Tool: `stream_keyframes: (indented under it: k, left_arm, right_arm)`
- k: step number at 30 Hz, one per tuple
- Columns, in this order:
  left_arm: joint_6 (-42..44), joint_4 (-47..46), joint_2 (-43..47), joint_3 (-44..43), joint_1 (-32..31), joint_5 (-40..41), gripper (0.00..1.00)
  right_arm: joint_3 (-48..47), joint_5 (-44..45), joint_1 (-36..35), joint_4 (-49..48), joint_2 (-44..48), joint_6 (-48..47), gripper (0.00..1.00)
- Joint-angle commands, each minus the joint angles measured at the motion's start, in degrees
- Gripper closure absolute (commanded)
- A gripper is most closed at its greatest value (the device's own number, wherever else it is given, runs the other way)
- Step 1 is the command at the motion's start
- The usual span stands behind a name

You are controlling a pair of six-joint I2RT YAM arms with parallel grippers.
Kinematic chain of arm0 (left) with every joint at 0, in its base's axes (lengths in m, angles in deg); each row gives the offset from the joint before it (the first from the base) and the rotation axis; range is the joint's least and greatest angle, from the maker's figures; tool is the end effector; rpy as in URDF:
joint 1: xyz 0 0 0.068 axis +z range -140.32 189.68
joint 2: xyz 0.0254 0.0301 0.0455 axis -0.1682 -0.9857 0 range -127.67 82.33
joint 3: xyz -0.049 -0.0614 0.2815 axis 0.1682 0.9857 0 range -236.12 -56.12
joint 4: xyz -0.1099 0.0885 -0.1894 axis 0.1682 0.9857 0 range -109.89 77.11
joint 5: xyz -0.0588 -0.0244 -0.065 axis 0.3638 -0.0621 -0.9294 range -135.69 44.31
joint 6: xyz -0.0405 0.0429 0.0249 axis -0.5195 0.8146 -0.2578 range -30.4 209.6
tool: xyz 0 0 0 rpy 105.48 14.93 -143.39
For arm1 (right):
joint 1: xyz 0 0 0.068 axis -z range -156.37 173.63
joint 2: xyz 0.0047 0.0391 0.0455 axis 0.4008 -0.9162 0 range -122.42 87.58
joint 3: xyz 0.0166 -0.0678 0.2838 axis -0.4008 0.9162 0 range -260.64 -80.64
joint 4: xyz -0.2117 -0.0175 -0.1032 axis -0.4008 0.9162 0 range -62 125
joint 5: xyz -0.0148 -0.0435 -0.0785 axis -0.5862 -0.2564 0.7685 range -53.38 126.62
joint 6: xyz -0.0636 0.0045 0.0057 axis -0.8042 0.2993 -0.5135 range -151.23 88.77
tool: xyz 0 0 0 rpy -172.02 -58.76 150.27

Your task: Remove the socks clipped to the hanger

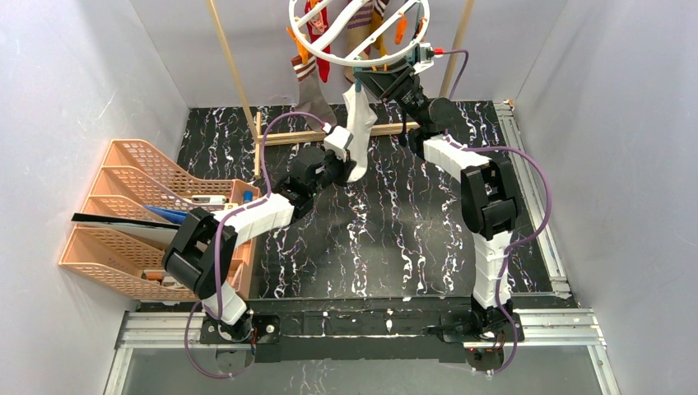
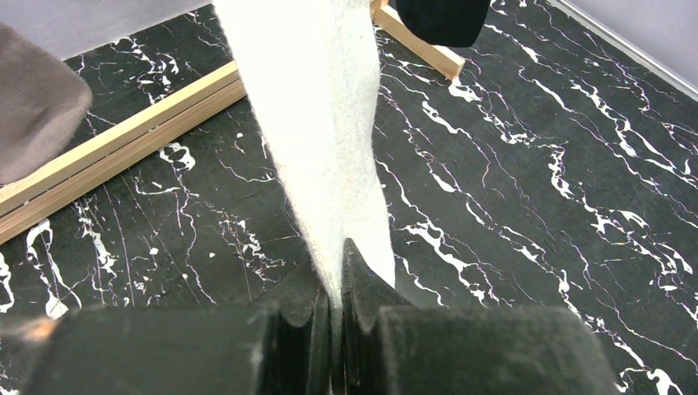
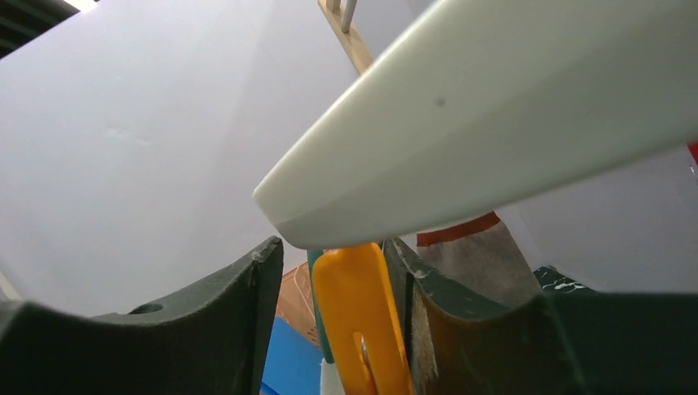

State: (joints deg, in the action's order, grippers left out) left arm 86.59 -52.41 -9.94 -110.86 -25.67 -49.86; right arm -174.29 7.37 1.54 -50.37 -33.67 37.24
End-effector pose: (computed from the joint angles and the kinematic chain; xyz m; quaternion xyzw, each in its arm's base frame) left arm 0.2944 -0.2133 0.3014 0.2288 0.7009 -0.2471 0.6288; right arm 0.4193 0.1964 0.3994 -0.0907 0.3922 0.7073 0.5812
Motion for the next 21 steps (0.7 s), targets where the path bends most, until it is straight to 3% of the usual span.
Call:
stream_keyframes:
  k: [1,10,15,16,19,21]
  left_arm:
    - [0.06,1.64,1.49,0.59,0.11,-1.02,1.00]
    - [0.19,1.74,1.46,0.65,0.11,-1.15,1.00]
    - [0.10,1.89,1.34,0.69,0.11,-1.35,1.00]
    - [0.10,1.97,1.36,0.71,0.11,-1.22,1.00]
    - [0.02,2.65,1.31,0.57,0.11,-0.58,1.00]
    - [-0.07,3.65,1.14,0.11,0.11,0.54,1.00]
  right_arm:
    - [-1.71,0.65,0.33,-2.40,-0.27,0.05,0.48]
    - [-2.08,0.63,0.37,-2.71,-0.78,0.53,0.72]
    - [-1.74,0.65,0.31,-2.75,-0.64,0.53,0.76]
    - [-1.65,0.62,0.34,-2.69,-0.55,0.53,0.73]
    - [-1.47,0.47,0.37,-2.43,-0.43,0.44,0.42]
    - [-1.45,0.28,0.37,-2.24,-0.46,0.51,0.31]
